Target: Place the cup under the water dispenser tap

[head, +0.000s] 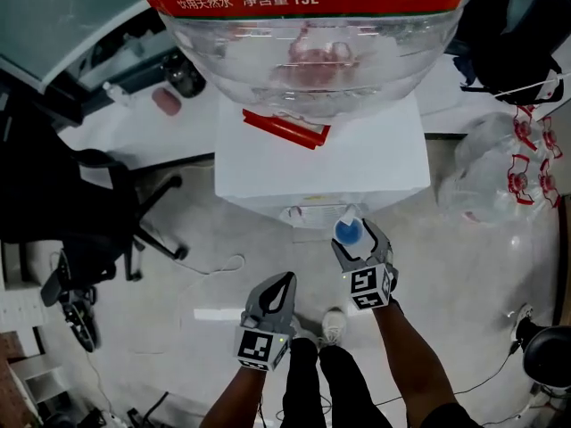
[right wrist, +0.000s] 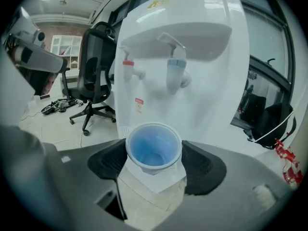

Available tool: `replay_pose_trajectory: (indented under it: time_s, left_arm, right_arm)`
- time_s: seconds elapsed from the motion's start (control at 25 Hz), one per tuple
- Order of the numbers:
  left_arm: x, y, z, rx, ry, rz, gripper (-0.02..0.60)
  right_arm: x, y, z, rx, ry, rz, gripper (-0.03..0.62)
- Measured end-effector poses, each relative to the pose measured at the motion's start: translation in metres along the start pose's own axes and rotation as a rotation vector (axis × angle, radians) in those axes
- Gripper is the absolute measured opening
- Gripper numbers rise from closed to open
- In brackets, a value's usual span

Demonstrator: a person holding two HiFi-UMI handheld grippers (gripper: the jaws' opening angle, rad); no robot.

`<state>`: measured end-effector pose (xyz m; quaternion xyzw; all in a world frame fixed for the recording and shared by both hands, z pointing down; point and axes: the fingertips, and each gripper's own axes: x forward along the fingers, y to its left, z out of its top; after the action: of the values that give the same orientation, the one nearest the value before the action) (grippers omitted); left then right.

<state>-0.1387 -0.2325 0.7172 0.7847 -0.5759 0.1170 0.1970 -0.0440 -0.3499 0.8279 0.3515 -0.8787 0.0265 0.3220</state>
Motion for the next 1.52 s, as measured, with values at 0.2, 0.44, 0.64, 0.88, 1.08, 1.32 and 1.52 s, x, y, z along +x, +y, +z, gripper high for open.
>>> replay_pose_trajectory:
  time_s: [0.2, 0.44, 0.64, 0.88, 1.08, 1.32, 1.52]
  left_arm:
    - [0.01, 0.009, -0.016, -0.008, -0.027, 0.008, 0.017]
    - [0.009, 0.007, -0.026, -0.001, -0.024, -0.001, 0.017]
    - [0.008, 0.006, -0.029, -0.008, -0.049, -0.015, 0.017]
    - [0.008, 0.007, -0.033, -0.003, -0.046, -0.017, 0.017]
    - [0.008, 0.004, -0.028, 0.009, -0.025, -0.02, 0.017]
    - [-0.001, 0.002, -0.017, 0.007, -0.02, -0.022, 0.017]
    - [-0.016, 0.0, 0.026, 0.008, -0.069, -0.012, 0.017]
  right_arm:
    - [0.021, -0.009, -0.004, 0.057, 0.016, -0.029, 0.351]
    - [0.041, -0.011, -0.005, 0.093, 0.033, -0.034, 0.353]
    - [0.052, -0.014, -0.007, 0.127, 0.068, -0.051, 0.353]
    - [0.056, -0.015, -0.013, 0.134, 0.098, -0.064, 0.36]
    - [0.056, -0.013, -0.014, 0.144, 0.098, -0.038, 0.438]
    - [0.018, -0.004, 0.008, 0.174, 0.04, -0.017, 0.454]
    - [-0.042, 0.003, 0.051, 0.216, -0.039, 0.006, 0.417]
